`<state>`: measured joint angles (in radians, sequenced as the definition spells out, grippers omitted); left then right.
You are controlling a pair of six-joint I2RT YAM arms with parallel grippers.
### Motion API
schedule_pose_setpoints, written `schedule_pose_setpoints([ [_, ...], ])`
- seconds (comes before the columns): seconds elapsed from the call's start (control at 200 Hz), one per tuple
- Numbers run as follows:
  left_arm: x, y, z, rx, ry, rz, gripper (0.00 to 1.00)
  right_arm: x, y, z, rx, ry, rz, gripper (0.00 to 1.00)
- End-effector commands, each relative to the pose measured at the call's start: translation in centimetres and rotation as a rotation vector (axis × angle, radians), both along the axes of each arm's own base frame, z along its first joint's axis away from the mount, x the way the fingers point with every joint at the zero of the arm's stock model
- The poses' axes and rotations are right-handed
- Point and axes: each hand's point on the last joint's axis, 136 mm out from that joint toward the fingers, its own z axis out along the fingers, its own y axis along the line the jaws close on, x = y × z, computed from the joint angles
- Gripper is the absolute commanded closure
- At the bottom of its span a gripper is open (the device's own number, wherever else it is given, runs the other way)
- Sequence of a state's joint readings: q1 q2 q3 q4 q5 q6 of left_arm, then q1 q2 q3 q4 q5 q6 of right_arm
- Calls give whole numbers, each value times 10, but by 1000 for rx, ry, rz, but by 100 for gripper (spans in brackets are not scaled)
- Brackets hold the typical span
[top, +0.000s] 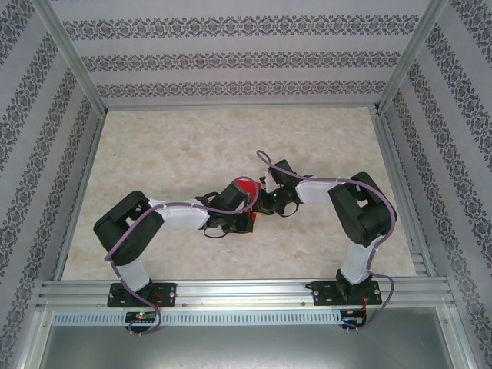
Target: Fold a paper plane with a square sheet of paper (pick it up from the middle)
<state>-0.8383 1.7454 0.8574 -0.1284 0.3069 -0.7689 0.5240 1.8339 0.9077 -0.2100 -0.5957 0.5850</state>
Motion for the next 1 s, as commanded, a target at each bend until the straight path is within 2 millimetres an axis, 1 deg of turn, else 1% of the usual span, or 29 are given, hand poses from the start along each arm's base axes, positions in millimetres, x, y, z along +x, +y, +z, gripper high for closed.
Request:
schedule_pose_setpoints([
  [0.0,2,5,2,2,-5,19,100,-4,-9,-20,-93,12,-8,100],
  [0.115,12,5,26,-57,-34,47,100,-4,-10,-17,-97,0,-4,100],
  [0.185,17,7,32,-81,-40,75,100,-1,-6,-9,-65,-18,-1,100],
  [0.24,19,13,27,-58,-34,95,100,2,0,0,-24,-41,-1,100],
  [0.36,19,25,6,-8,7,144,100,5,9,21,46,-83,7,100],
  [0.455,18,32,-4,24,23,164,100,2,10,26,49,-91,13,100],
  [0.565,17,36,-9,49,31,170,100,-6,11,23,38,-75,22,100],
  [0.794,14,40,-15,72,47,178,100,-28,17,8,17,-28,28,100],
  [0.884,12,42,-18,80,58,183,100,-36,17,0,7,-6,43,100],
  [0.994,10,44,-22,94,74,193,100,-51,14,-6,-14,22,81,100],
])
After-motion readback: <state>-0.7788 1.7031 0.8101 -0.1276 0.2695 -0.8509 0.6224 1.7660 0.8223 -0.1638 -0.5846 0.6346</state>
